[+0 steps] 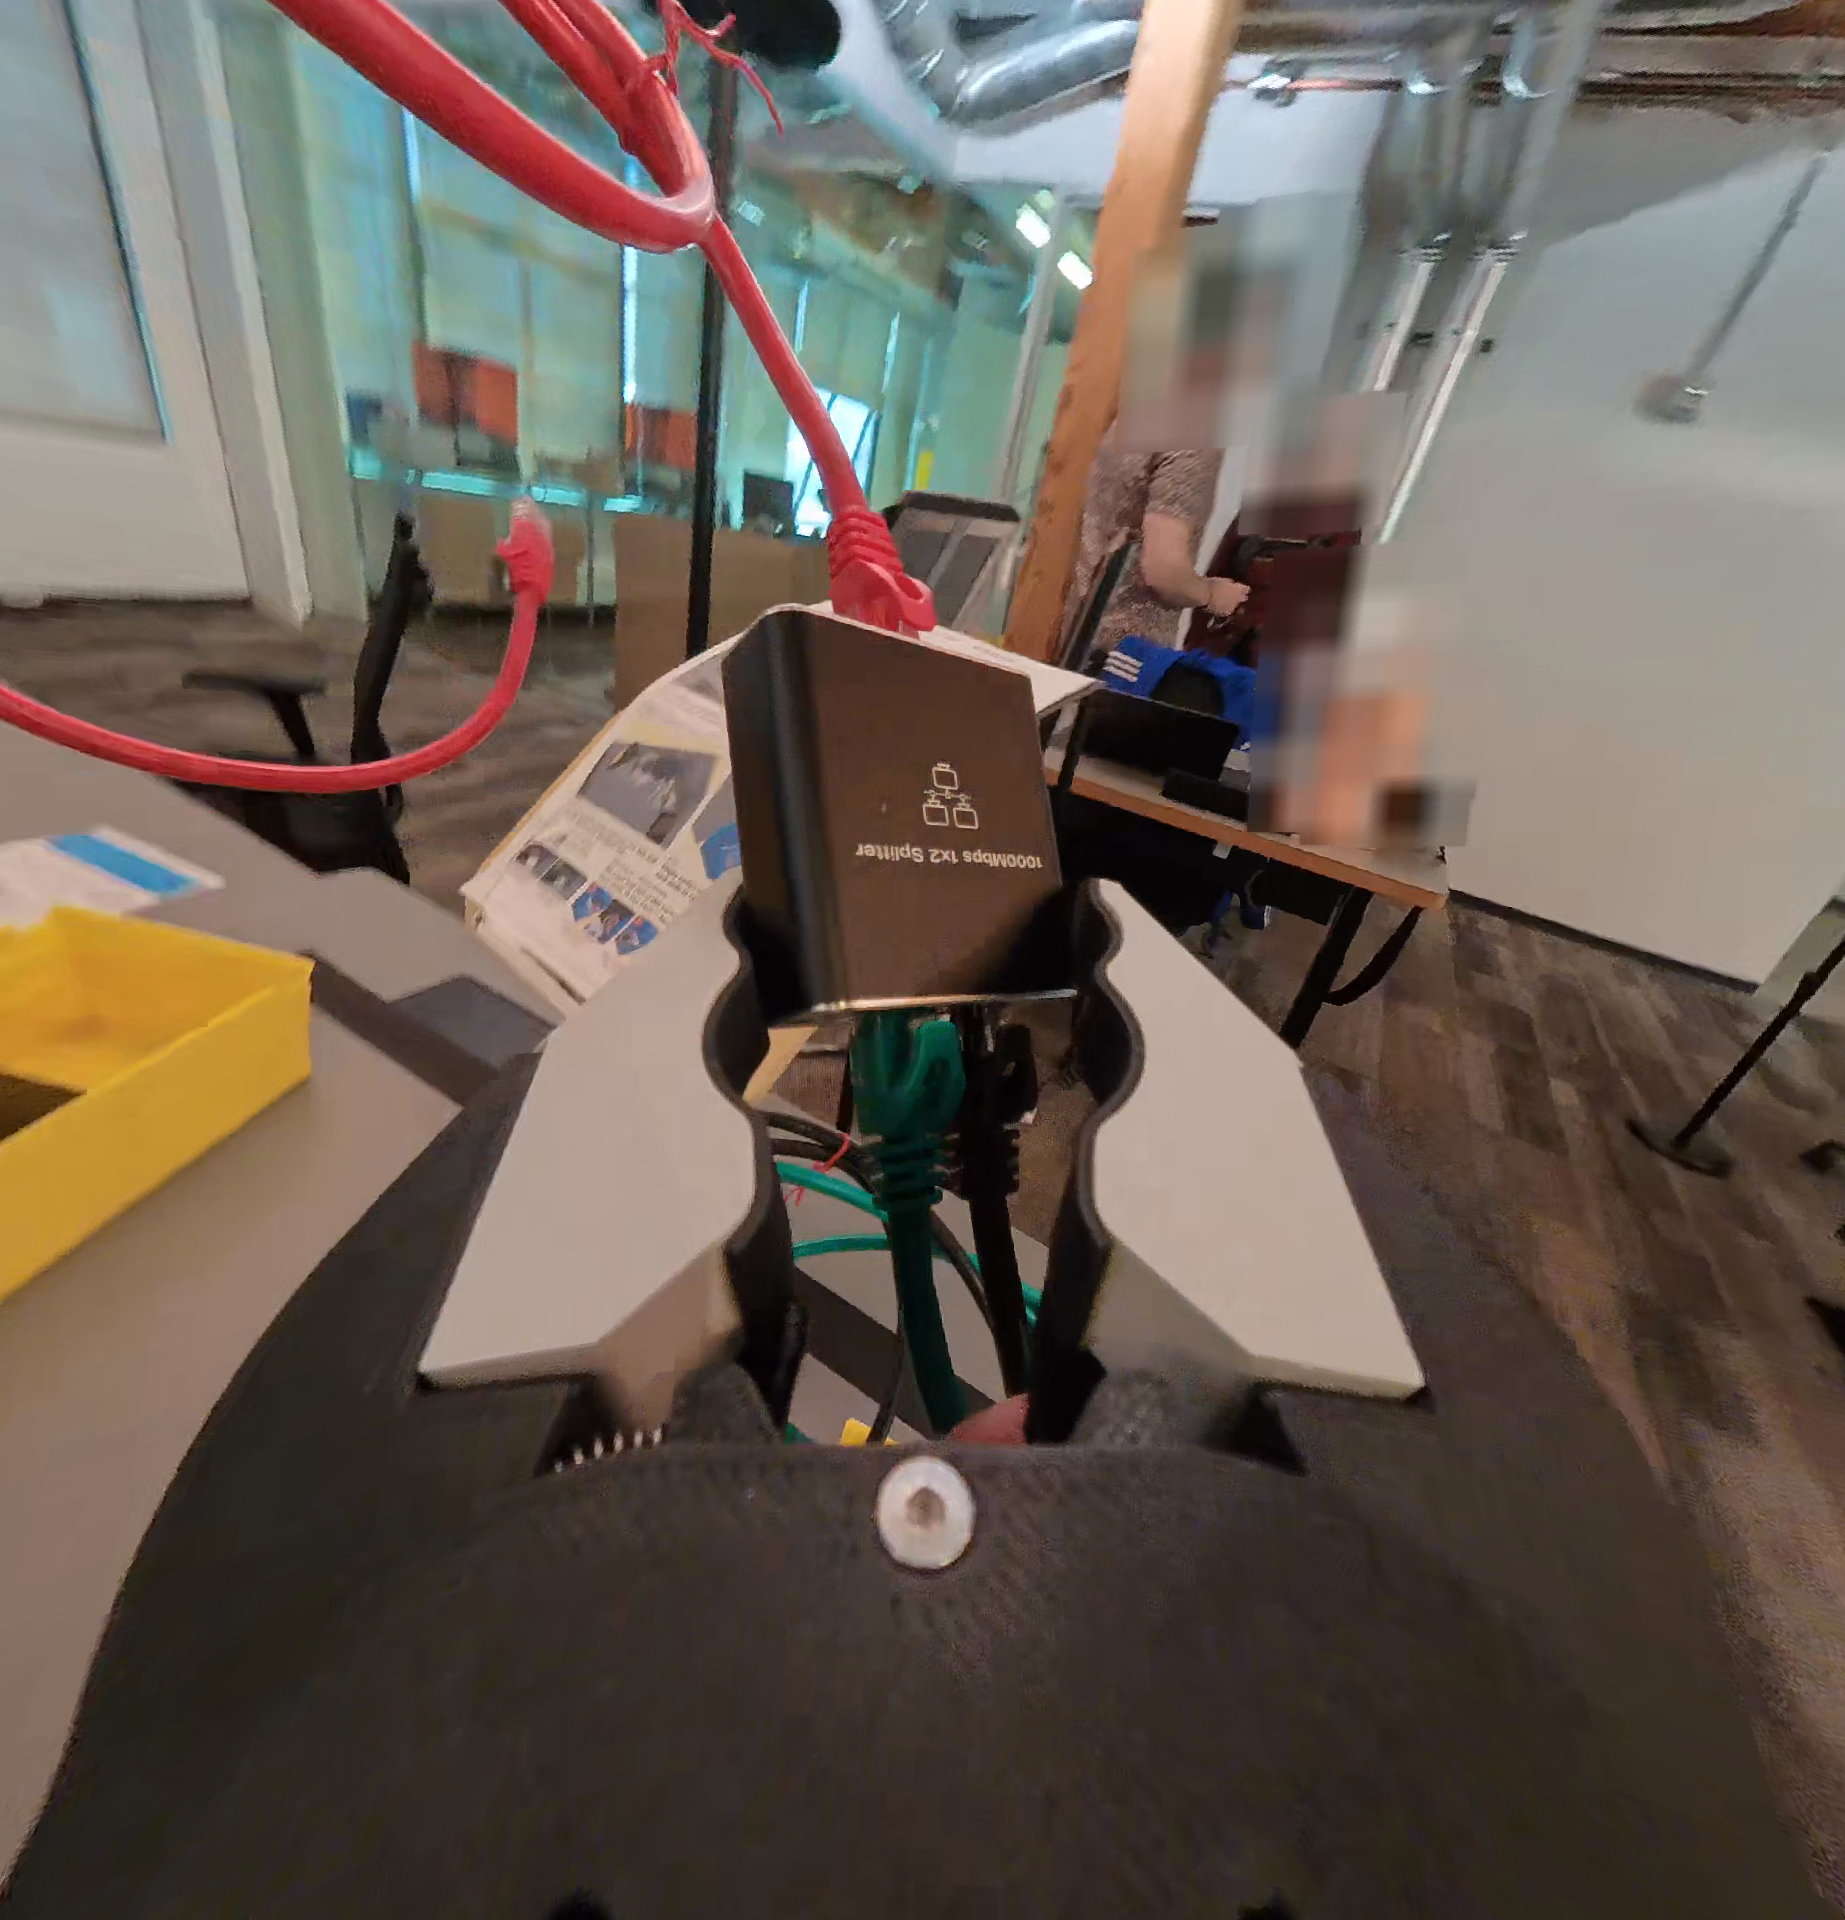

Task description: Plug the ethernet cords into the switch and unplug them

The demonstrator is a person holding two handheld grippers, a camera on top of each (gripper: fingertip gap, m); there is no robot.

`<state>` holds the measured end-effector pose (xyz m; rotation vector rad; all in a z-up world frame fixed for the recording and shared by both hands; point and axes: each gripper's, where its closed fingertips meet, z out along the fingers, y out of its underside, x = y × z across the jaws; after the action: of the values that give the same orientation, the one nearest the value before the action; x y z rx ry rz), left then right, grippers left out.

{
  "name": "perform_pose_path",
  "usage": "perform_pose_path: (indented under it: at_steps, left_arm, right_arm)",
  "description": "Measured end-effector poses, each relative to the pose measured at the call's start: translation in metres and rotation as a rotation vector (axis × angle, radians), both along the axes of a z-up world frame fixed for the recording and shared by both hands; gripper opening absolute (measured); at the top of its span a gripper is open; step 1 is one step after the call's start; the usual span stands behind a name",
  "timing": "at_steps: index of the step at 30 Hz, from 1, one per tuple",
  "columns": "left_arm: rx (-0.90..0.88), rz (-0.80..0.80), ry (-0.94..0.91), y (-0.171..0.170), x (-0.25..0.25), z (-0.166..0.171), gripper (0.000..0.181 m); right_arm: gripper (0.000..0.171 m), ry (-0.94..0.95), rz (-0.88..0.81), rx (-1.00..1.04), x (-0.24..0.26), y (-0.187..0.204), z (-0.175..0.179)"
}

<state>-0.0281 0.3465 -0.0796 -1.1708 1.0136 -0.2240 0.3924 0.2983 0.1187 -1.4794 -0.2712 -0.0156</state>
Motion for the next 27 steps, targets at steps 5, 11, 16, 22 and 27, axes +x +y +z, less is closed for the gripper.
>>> perform_pose_path:
  at_steps: [5, 11, 16, 22, 27]
  left_arm:
    - [-0.02, -0.005, 0.006, 0.002, 0.002, -0.008, 0.0]
    - [-0.021, -0.01, 0.028, 0.001, 0.007, -0.015, 0.0]
    - [-0.031, -0.012, 0.034, 0.002, 0.01, -0.019, 0.0]
    - [-0.04, -0.029, 0.06, -0.001, 0.018, -0.029, 0.0]
    - [-0.042, -0.039, 0.066, -0.002, 0.02, -0.032, 0.0]
  right_arm:
    - [0.057, 0.247, -0.091, 0.017, 0.062, -0.004, -0.074]
    - [0.057, 0.464, -0.146, -0.009, 0.1, 0.0, -0.173]
    - [0.057, 0.531, -0.224, -0.06, 0.118, -0.001, -0.215]
    - [0.057, 0.357, -0.356, -0.362, 0.127, 0.004, -0.274]
    - [0.057, 0.123, -0.337, -0.621, 0.115, 0.012, -0.318]
